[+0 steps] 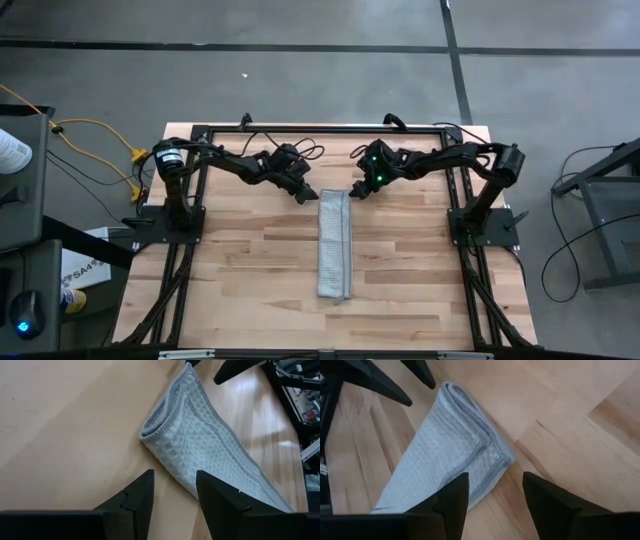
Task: Fold microfiber towels
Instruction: Fold the gray towel
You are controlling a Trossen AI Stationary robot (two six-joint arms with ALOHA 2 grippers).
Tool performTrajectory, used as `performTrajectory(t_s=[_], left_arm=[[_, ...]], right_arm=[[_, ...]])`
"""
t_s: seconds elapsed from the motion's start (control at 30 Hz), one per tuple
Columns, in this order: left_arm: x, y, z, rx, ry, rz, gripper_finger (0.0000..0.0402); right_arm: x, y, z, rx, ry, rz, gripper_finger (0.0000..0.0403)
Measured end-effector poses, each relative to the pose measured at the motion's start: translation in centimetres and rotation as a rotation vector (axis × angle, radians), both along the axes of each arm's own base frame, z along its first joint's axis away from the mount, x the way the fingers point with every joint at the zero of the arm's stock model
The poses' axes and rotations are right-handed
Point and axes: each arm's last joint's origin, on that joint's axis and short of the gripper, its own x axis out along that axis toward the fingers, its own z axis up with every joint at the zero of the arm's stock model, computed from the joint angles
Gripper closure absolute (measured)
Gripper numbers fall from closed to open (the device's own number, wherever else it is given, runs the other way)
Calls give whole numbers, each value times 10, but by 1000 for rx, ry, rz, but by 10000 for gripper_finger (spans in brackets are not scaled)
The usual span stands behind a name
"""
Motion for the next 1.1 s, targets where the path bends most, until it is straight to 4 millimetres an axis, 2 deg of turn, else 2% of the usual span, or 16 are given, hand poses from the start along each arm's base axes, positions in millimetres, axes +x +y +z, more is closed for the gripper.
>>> performTrajectory(t_s=[0.33, 0.6, 0.7, 0.93, 1.1], left_arm=[[-1, 1, -2, 32, 25, 30, 248], [1, 2, 1, 38, 18, 32, 168], [5, 4, 5, 47, 0, 33, 152], [8, 5, 9, 43, 11, 31, 148], [11, 6, -2, 16, 41, 34, 148]], right_arm=[[1, 3, 0, 15, 3, -6, 222], [3, 1, 1, 0, -10, -18, 222], [3, 1, 1, -2, -14, -17, 222], [4, 2, 1, -24, -9, -28, 222], [6, 5, 0, -43, 1, -33, 222]])
